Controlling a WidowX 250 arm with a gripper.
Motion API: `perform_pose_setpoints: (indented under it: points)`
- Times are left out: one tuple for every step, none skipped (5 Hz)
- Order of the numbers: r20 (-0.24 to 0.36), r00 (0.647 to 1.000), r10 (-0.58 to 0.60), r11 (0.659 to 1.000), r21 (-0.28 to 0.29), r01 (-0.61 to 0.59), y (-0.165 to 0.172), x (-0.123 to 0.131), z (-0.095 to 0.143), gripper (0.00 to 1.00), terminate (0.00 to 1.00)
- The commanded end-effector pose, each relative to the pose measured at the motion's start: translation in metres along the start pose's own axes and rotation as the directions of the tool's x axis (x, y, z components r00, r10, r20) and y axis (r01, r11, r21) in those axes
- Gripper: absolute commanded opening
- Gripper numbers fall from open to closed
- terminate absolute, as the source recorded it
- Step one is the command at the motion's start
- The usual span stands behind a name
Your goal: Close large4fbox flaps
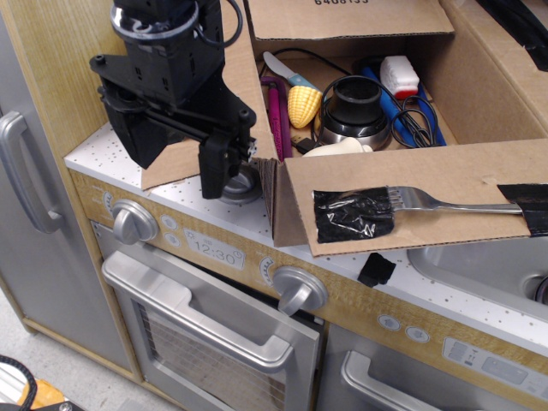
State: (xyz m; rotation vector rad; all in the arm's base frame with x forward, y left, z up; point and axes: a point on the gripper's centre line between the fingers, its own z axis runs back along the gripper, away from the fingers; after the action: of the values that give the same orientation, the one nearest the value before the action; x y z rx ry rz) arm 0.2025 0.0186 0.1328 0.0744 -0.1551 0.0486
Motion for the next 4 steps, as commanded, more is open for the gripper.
perform_pose_setpoints:
  points:
    - [0.000,1.000,0.000,1.000,0.000,0.000,0.000,0.000,0.000,1.00,0.00]
    - [0.010,0.999,0.050,0.998,-0.033,-0.050,-0.008,-0.004,-0.023,1.00,0.00]
    - [0.031,0.996,0.080,0.994,-0.078,-0.077,-0.020,-0.004,-0.040,1.00,0.00]
    - [0.016,0.995,0.100,0.986,-0.138,-0.097,-0.032,-0.003,-0.044,1.00,0.00]
